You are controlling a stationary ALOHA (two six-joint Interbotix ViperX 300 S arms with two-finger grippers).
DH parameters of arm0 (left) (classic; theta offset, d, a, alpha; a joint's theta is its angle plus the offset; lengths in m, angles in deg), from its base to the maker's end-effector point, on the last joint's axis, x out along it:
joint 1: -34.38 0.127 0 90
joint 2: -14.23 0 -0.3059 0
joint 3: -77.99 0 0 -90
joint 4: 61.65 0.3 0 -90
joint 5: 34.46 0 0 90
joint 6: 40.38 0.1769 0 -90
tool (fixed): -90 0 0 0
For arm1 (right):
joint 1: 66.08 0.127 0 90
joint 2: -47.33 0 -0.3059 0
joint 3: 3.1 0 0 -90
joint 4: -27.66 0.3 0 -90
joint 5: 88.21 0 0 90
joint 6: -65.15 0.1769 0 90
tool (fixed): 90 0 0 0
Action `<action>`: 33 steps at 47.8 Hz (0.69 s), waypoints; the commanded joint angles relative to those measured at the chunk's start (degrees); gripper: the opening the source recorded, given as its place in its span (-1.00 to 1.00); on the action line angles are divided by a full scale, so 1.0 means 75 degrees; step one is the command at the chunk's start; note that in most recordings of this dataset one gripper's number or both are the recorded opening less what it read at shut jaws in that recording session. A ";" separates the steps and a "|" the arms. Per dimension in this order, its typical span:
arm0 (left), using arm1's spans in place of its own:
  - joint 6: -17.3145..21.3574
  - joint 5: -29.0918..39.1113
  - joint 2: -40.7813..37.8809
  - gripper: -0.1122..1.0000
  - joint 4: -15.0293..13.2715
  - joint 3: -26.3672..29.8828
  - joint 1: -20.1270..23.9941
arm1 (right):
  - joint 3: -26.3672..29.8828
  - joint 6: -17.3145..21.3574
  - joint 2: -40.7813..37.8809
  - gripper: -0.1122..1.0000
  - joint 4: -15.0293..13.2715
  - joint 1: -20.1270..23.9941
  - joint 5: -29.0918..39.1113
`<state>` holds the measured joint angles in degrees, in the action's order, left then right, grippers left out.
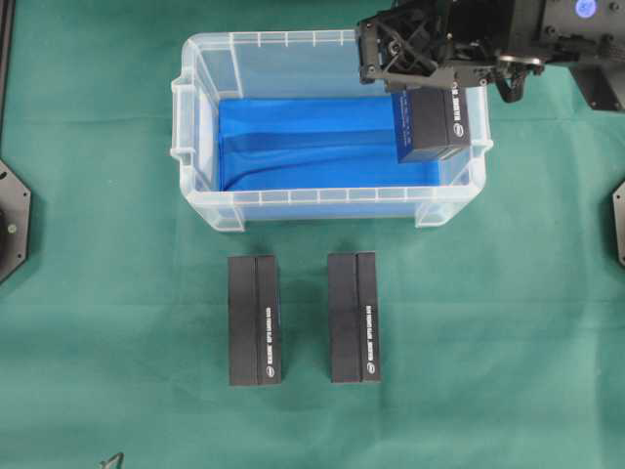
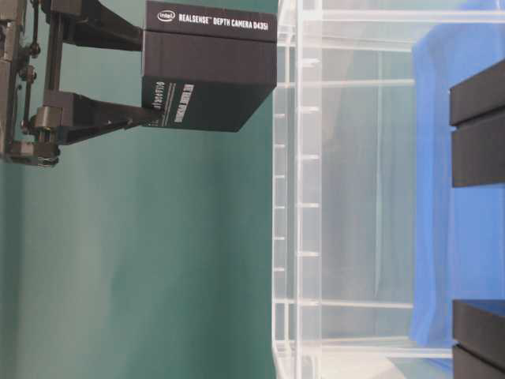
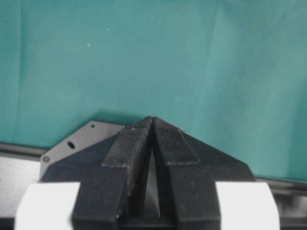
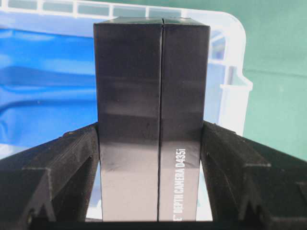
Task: Take the box out of the case with the right arm.
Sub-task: 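Lift the right black box up out of the bin with the right gripper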
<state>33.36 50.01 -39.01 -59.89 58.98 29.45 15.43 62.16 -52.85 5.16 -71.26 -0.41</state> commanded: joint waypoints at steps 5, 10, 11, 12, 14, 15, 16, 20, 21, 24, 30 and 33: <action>0.0012 -0.0035 -0.0012 -0.80 0.0023 0.0070 0.0035 | 0.0234 0.0012 0.0316 0.36 -0.0047 0.0023 0.0012; 0.0012 -0.0035 -0.0012 -0.80 0.0023 0.0070 0.0035 | 0.0234 0.0012 0.0316 0.36 -0.0047 0.0023 0.0012; 0.0000 -0.0035 -0.0012 -0.80 0.0023 0.0082 0.0035 | 0.0234 0.0012 0.0316 0.36 -0.0047 0.0023 0.0012; 0.0012 -0.0035 -0.0012 -0.80 0.0023 0.0082 0.0035 | 0.0234 0.0012 0.0316 0.36 -0.0047 0.0023 0.0012; 0.0000 -0.0035 -0.0012 -0.80 0.0023 0.0070 0.0035 | 0.0246 0.0012 0.0316 0.36 -0.0047 0.0023 0.0012; 0.0012 -0.0035 -0.0012 -0.80 0.0023 0.0070 0.0035 | 0.0246 0.0012 0.0316 0.36 -0.0047 0.0023 0.0012; 0.0012 -0.0035 -0.0012 -0.80 0.0023 0.0082 0.0035 | 0.0246 0.0012 0.0316 0.36 -0.0047 0.0023 0.0012; 0.0012 -0.0035 -0.0012 -0.80 0.0023 0.0070 0.0035 | 0.0234 0.0023 0.0316 0.36 -0.0047 0.0035 0.0012; 0.0012 -0.0035 -0.0012 -0.80 0.0023 0.0082 0.0035 | 0.0234 0.0023 0.0316 0.36 -0.0047 0.0035 0.0012; 0.0012 -0.0035 -0.0012 -0.80 0.0023 0.0070 0.0035 | 0.0234 0.0023 0.0316 0.36 -0.0047 0.0047 0.0012; 0.0000 -0.0035 -0.0012 -0.80 0.0023 0.0070 0.0035 | 0.0234 0.0023 0.0328 0.36 -0.0023 0.0047 0.0012; 0.0000 -0.0035 -0.0012 -0.80 0.0023 0.0070 0.0035 | 0.0234 0.0023 0.0328 0.36 -0.0023 0.0094 0.0035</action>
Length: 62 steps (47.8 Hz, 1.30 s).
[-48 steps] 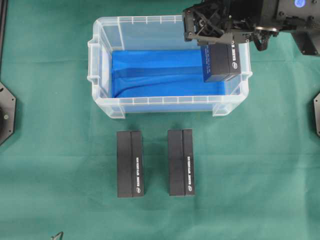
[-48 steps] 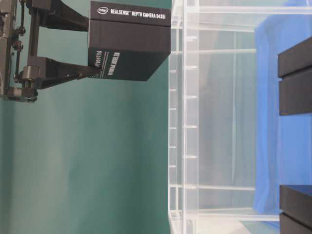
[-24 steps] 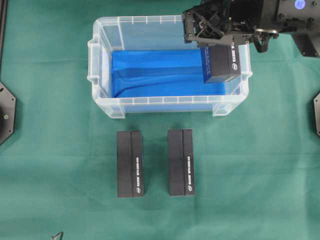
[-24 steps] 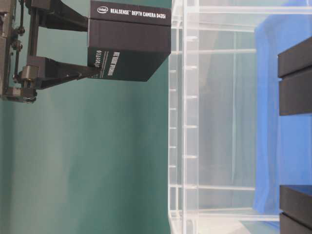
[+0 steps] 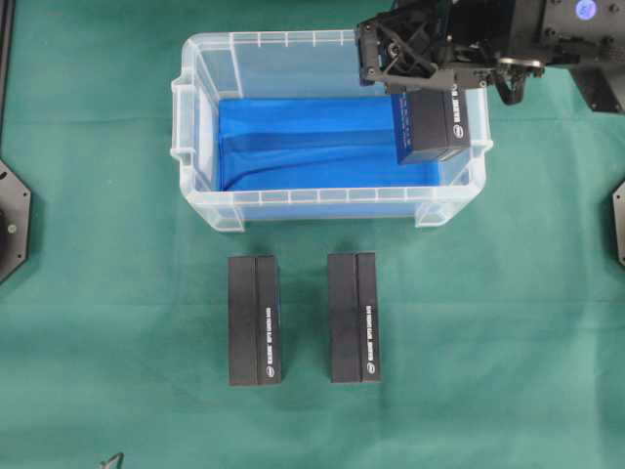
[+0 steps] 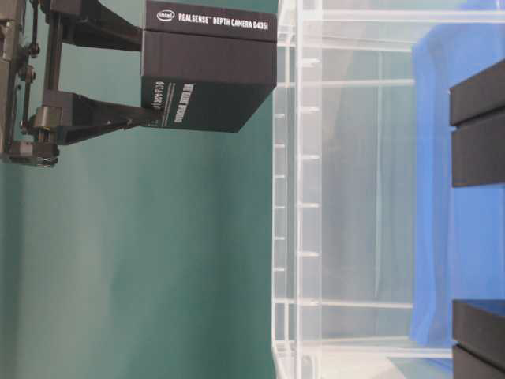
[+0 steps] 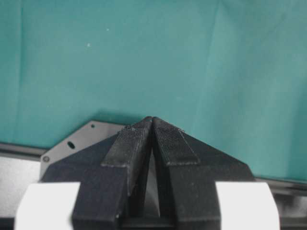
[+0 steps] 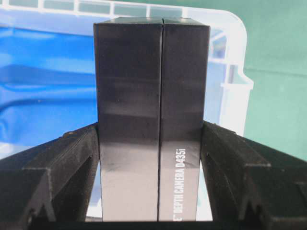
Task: Take the box out of the case with the right arm.
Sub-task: 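Lift the right black box up out of the bin with the right gripper, then carry the box forward and lower it right of the middle box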
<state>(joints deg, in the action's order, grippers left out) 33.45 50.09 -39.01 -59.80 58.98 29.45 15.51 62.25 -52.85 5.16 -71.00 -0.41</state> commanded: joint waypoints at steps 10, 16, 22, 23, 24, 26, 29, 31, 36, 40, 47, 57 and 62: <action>0.0000 -0.0047 -0.0059 -0.80 0.0012 0.0082 0.0023 | 0.0223 0.0223 0.0398 0.36 -0.0023 0.0422 0.0328; 0.0000 -0.0047 -0.0082 -0.80 0.0012 0.0082 0.0035 | 0.0223 0.0633 0.0398 0.36 -0.0023 0.0820 0.0527; 0.0000 -0.0047 -0.0082 -0.80 0.0012 0.0070 0.0035 | 0.0223 0.1113 0.0398 0.36 -0.0023 0.1336 0.0738; 0.0000 -0.0047 -0.0082 -0.80 0.0012 0.0070 0.0023 | 0.0223 0.1195 0.0398 0.36 -0.0023 0.1430 0.0773; 0.0000 -0.0047 -0.0082 -0.80 0.0012 0.0082 0.0035 | 0.0223 0.1277 0.0410 0.36 -0.0023 0.1512 0.0809; 0.0000 -0.0047 -0.0082 -0.80 0.0012 0.0070 0.0035 | 0.0223 0.1523 0.0410 0.36 -0.0023 0.1746 0.0891; 0.0000 -0.0047 -0.0082 -0.80 0.0012 0.0070 0.0035 | 0.0223 0.1805 0.0398 0.36 -0.0023 0.2027 0.0984; 0.0000 -0.0047 -0.0082 -0.80 0.0012 0.0082 0.0035 | 0.0223 0.1992 0.0387 0.36 -0.0023 0.2215 0.1055; 0.0000 -0.0047 -0.0082 -0.80 0.0012 0.0070 0.0023 | 0.0223 0.2484 0.0375 0.36 -0.0023 0.2719 0.1219; 0.0000 -0.0047 -0.0082 -0.80 0.0012 0.0082 0.0023 | 0.0223 0.2895 0.0363 0.36 -0.0023 0.3117 0.1324; 0.0000 -0.0047 -0.0082 -0.80 0.0012 0.0082 0.0035 | 0.0234 0.3609 0.0352 0.36 0.0059 0.3773 0.1441; 0.0000 -0.0047 -0.0094 -0.80 0.0012 0.0082 0.0035 | 0.0258 0.3961 0.0328 0.36 0.0094 0.4102 0.1559; -0.0012 -0.0047 -0.0082 -0.80 0.0012 0.0082 0.0035 | 0.0258 0.3949 0.0328 0.36 0.0082 0.4102 0.1559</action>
